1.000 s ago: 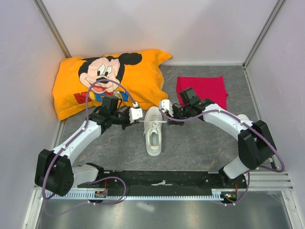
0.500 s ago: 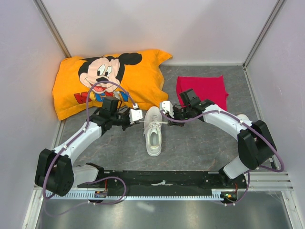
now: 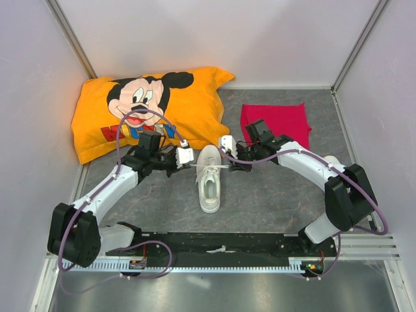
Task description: Tie the shoes
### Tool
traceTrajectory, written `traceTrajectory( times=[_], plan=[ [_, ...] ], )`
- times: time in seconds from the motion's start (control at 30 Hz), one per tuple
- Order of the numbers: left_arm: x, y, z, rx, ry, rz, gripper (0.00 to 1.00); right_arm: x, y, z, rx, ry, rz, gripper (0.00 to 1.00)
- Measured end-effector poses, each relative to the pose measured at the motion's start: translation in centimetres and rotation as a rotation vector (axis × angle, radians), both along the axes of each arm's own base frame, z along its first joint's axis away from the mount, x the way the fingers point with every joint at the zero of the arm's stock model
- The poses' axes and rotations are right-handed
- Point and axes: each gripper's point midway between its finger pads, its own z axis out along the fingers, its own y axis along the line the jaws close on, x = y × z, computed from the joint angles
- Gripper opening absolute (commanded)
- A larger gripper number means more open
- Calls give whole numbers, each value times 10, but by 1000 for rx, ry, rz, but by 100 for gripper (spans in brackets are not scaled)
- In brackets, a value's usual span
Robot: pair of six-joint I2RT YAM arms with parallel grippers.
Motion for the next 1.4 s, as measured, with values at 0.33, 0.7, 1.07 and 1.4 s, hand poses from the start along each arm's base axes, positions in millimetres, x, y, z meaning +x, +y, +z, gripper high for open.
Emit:
traceTrajectory(
  times=[0.33,0.7,1.07,1.4],
  plan=[
    [-6,-1,4,24,37,22,69,-16,-6,-2,-50,92,-38,74],
    [-9,4,58,-48,131,159,99,-8,-13,64,50,76,-214,95],
    [56,18,131,-198,362,498,99,59,-101,104,161,159,-820,98],
    [53,57,54,-62,606,833,99,30,-144,41,50,318,-1088,98]
  ],
)
